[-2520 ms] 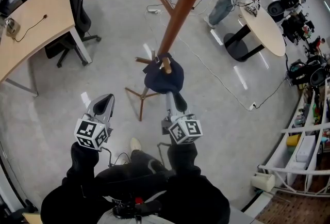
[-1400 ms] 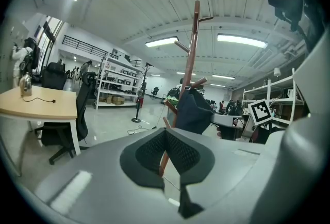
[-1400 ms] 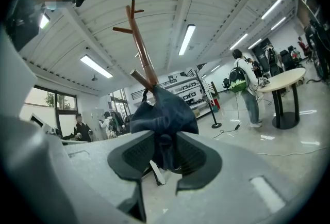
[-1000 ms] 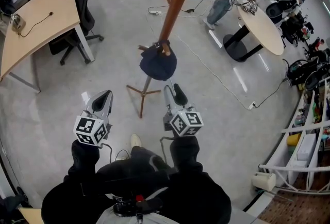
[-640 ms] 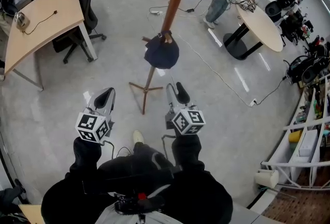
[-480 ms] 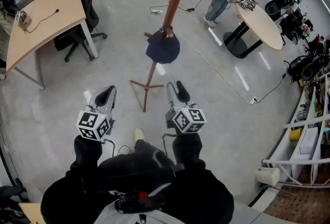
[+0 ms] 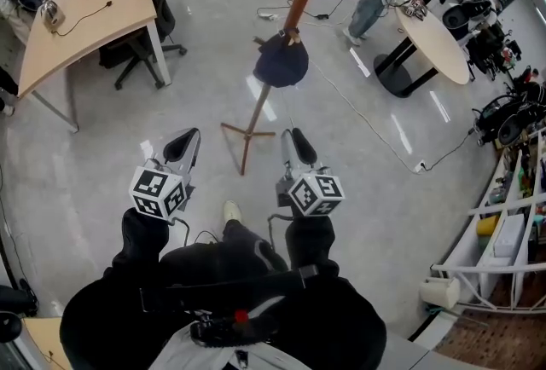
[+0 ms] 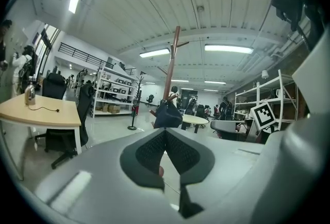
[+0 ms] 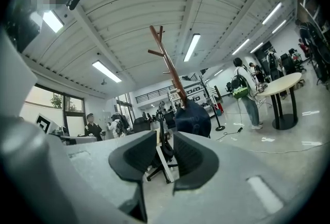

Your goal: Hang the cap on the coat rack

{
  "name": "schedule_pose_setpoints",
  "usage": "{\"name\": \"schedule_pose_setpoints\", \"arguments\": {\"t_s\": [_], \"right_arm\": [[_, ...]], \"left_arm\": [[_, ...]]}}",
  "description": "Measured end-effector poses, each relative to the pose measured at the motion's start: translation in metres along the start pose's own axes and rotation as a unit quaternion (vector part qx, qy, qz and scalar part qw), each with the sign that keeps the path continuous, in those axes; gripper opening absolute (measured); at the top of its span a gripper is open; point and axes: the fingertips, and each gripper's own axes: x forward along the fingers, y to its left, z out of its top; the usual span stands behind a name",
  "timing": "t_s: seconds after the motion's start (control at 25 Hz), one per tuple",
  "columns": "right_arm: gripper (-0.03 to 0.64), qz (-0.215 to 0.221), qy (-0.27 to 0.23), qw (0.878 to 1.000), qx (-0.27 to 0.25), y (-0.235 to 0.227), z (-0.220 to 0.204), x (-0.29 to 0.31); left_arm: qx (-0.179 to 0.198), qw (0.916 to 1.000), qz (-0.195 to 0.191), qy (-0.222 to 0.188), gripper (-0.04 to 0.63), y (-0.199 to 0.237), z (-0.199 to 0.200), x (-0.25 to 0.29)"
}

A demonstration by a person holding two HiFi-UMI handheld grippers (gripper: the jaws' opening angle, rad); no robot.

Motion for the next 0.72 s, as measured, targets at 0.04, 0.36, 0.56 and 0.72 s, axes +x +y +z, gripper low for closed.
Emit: {"name": "schedule_pose_setpoints", "arguments": {"t_s": [0.04,0.36,0.56,0.72], "right_arm": [[0.101,0.0,-0.002,1.0,0.0,0.003,0.0,-0.003],[0.083,0.001,-0.01,1.0,-0.008,0.03,-0.003,-0.031],[0.075,-0.006,-0.017,1.0,-0.009,0.038,0.0,-0.053],[0.063,-0.012,-0.021,1.0,-0.015,0.045,0.002,-0.068]], "left_arm": [[0.002,1.0,-0.001,-0.001,0.003,-0.002,0.001,-0.004],[0.012,0.9998,-0.01,-0.008,0.003,-0.016,0.006,-0.037],[0.014,0.9997,-0.018,-0.011,0.003,-0.028,0.006,-0.052],[0.013,0.9995,-0.022,-0.015,0.003,-0.035,0.005,-0.063]]}}
